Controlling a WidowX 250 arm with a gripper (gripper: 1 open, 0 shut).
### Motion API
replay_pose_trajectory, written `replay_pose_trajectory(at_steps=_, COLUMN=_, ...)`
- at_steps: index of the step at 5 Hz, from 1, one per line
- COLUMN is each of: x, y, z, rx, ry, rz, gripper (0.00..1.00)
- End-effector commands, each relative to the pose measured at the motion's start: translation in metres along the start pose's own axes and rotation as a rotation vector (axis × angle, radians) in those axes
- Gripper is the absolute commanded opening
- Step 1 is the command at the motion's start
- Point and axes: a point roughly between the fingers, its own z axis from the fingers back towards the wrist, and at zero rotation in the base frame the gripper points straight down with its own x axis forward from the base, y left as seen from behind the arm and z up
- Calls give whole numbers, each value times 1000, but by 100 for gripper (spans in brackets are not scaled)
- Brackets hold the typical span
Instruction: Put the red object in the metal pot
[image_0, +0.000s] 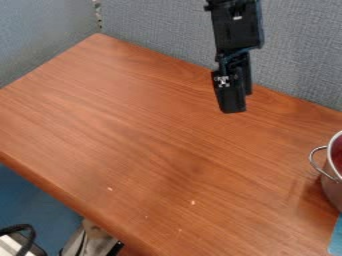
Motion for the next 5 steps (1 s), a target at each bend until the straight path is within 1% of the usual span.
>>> replay_pose_trajectory(at_steps=1, x=11, y=-12, z=15, rx=88, ry=-19, rz=-53, gripper=100)
replay_pose_trajectory(at_steps=3, x=10, y=16, z=-4, rx=76, ry=9, rz=-74, gripper=100)
replay_pose_trajectory(at_steps=5, x=24, y=30, z=17, rx=59, ry=10, rz=-109, gripper=100)
